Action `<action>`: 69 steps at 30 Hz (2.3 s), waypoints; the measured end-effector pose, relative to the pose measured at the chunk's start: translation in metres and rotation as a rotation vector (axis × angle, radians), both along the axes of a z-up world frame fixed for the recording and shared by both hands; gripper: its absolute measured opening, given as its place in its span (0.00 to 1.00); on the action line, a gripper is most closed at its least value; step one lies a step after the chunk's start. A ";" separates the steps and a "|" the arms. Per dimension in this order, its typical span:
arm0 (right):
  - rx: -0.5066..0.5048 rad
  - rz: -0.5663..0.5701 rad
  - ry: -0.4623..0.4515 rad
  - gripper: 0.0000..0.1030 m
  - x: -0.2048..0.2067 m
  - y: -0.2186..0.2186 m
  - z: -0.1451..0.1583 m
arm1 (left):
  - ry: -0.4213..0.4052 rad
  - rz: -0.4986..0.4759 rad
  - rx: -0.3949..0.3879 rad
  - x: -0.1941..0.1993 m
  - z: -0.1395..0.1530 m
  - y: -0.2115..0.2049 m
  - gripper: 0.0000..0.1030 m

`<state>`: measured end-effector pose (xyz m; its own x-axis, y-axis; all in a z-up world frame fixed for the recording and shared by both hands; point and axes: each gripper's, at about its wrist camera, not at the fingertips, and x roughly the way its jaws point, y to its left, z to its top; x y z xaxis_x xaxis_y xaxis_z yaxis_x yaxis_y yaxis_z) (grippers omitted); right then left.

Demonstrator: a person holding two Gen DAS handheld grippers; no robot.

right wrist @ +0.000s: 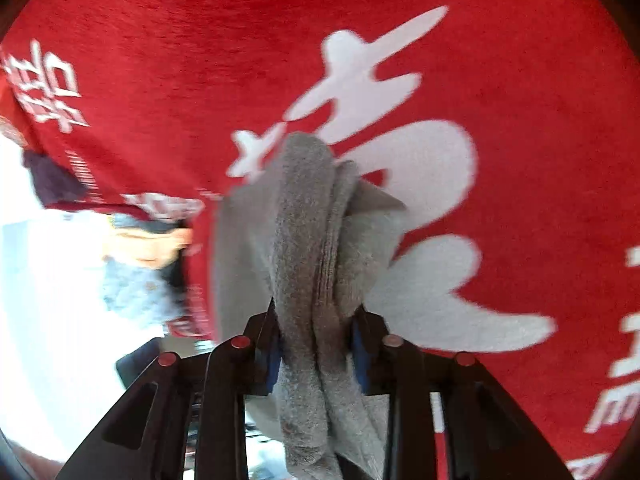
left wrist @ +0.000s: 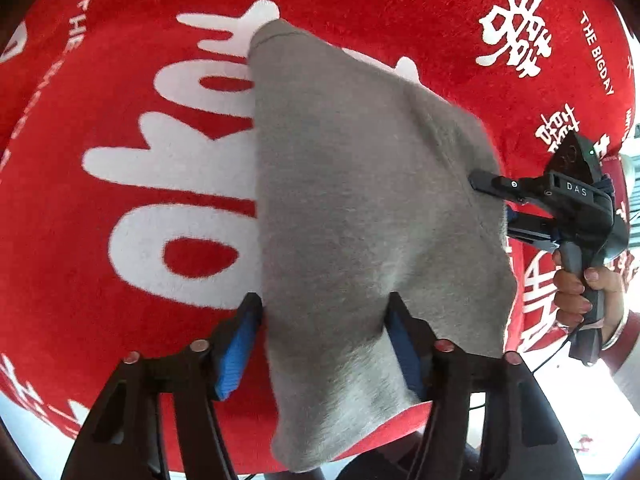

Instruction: Fold small clothes

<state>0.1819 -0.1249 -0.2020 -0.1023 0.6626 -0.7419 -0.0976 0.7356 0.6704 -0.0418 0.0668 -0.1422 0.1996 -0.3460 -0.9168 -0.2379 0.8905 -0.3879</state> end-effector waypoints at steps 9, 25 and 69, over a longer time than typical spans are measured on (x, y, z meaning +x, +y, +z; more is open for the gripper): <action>-0.065 0.038 -0.068 0.54 -0.041 -0.021 0.049 | -0.072 0.107 0.109 -0.005 0.038 0.025 0.64; -0.180 0.009 -0.040 0.10 -0.077 -0.026 0.018 | -0.014 0.087 0.201 0.019 0.011 0.002 0.77; -0.395 0.121 -0.102 0.36 -0.098 -0.008 0.033 | 0.119 0.077 0.273 0.001 0.016 -0.015 1.00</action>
